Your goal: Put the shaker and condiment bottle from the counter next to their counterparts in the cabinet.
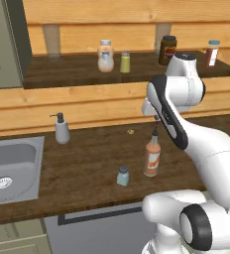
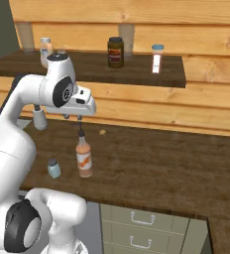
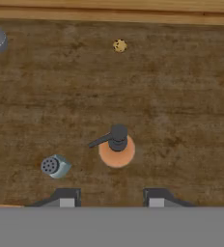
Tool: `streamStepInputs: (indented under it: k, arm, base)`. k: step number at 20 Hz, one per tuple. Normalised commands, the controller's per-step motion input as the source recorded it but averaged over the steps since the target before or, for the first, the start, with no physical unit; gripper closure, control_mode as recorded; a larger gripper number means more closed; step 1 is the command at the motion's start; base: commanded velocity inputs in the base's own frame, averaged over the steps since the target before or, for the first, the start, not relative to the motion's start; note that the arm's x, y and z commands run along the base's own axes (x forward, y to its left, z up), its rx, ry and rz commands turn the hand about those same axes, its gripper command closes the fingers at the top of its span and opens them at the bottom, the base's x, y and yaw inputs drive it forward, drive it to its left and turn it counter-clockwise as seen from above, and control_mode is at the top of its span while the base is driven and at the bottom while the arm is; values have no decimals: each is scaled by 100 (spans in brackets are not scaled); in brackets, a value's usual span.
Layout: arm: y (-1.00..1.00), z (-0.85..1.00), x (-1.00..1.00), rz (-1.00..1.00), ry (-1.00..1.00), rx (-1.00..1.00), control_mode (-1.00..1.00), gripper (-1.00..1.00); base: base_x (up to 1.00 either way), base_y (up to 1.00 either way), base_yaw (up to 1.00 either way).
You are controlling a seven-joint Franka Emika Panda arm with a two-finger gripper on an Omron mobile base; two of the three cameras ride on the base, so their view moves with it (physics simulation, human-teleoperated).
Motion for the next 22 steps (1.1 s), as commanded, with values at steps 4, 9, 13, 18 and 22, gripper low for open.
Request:
streamStepInputs:
  k: [4, 9, 13, 18, 22]
  arm:
    - [-8, -4, -11, 4, -6, 0, -100, -100]
    - [-52, -12, -49, 33, -40, 9, -100, -100]
    - [-49, -17, -64, 47, -64, 15, -100, -100]
    - [-3, -40, -52, 37, -45, 2, -100, -100]
    - [0, -15, -3, 21, -12, 0, -100, -100]
  base:
    - [0, 0, 0]
    - [0, 0, 0]
    - [0, 0, 0]
    - [0, 0, 0]
    - [0, 0, 0]
